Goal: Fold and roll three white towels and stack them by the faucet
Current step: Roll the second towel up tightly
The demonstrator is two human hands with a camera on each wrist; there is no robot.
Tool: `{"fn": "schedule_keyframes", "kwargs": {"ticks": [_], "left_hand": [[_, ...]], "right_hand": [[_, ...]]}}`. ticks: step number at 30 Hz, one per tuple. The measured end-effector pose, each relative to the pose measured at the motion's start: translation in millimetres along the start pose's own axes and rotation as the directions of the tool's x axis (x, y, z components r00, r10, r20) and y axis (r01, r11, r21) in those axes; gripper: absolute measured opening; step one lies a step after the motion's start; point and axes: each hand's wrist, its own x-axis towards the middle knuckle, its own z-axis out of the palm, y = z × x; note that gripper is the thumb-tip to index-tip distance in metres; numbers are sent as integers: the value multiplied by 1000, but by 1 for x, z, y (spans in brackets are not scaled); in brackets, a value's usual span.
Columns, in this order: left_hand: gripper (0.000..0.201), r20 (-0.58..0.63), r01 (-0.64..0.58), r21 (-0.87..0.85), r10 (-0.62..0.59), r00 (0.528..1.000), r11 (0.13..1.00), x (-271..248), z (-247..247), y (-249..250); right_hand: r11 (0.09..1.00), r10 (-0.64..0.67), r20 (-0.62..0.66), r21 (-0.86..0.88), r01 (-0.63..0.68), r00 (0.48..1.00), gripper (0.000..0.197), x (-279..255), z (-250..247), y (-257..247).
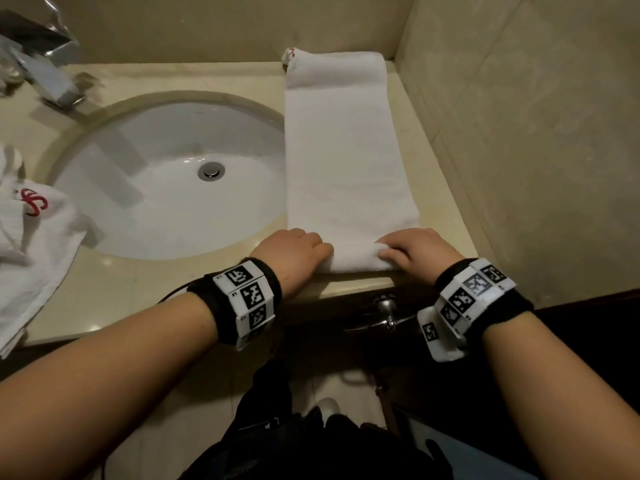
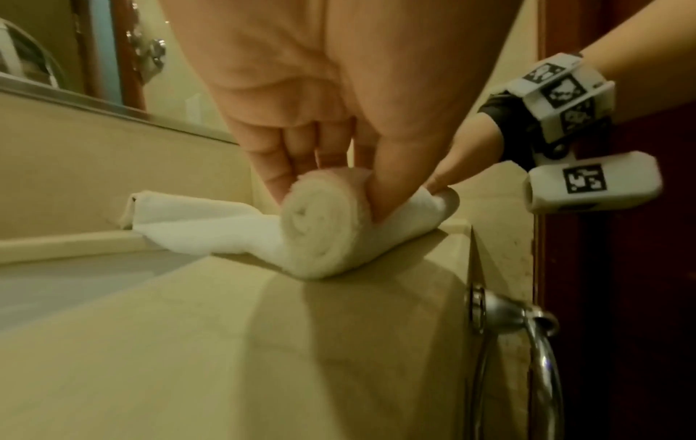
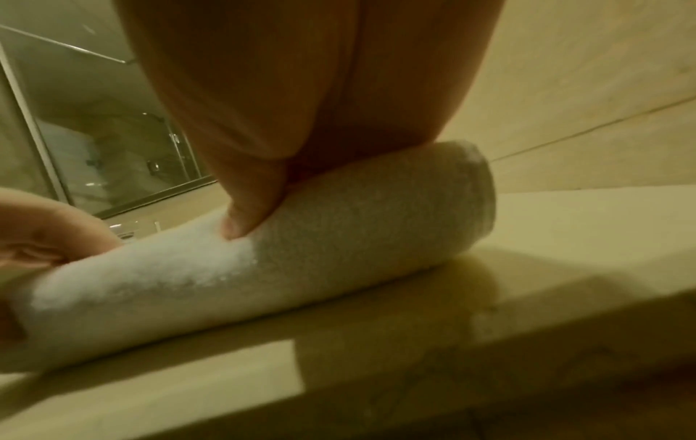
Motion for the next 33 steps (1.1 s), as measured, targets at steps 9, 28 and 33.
{"fn": "schedule_keyframes", "kwargs": {"ticks": [9,28,33], "left_hand": [[39,264,232,-370,-138,955,900,17,-22,-19],[65,77,49,11,-50,996,999,22,-6,-8],[48,263,168,-250,-100,959,954,34,-15,-16]], "right_hand": [[993,-36,-145,107,52,989,26,0,11,-8],[996,-67,-33,57,69,997,28,21,-2,-5],[988,-133,-81,-84,126,988,40,19,-5,-7]]}}
